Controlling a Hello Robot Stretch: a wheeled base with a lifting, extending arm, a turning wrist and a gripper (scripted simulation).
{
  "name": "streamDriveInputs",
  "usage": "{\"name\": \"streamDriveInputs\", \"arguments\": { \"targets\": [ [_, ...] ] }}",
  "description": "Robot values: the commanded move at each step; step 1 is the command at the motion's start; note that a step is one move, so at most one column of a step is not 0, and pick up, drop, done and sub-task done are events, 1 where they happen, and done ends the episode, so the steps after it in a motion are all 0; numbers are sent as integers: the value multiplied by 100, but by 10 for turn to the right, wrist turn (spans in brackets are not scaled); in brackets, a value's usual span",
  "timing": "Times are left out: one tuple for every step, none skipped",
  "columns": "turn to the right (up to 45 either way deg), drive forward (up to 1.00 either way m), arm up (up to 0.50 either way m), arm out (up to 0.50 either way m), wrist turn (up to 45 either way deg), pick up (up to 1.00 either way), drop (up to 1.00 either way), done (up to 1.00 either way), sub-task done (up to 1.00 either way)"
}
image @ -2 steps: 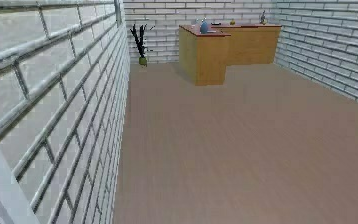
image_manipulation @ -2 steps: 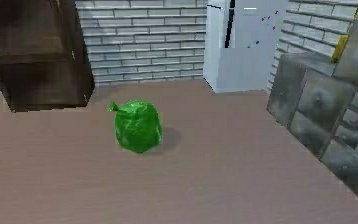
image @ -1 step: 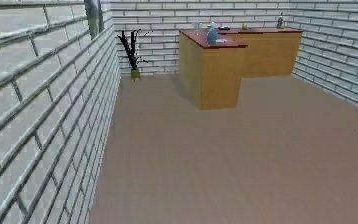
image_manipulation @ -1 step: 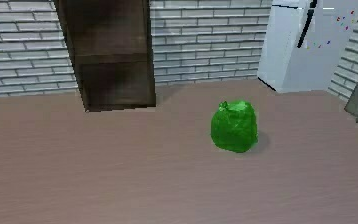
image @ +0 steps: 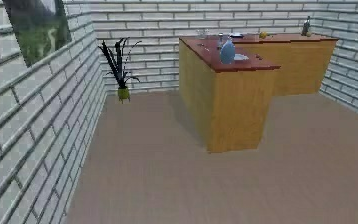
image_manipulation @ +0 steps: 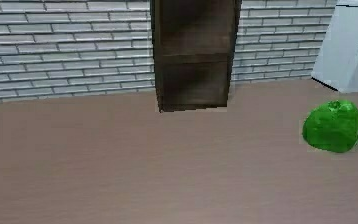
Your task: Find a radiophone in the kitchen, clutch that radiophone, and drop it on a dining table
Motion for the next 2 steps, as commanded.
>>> {"name": "streamDriveInputs", "arguments": {
  "targets": [
    [0,100,0,0,0,0,0,0,0],
    [-30,0,0,0,0,0,0,0,0]
  ]
}}
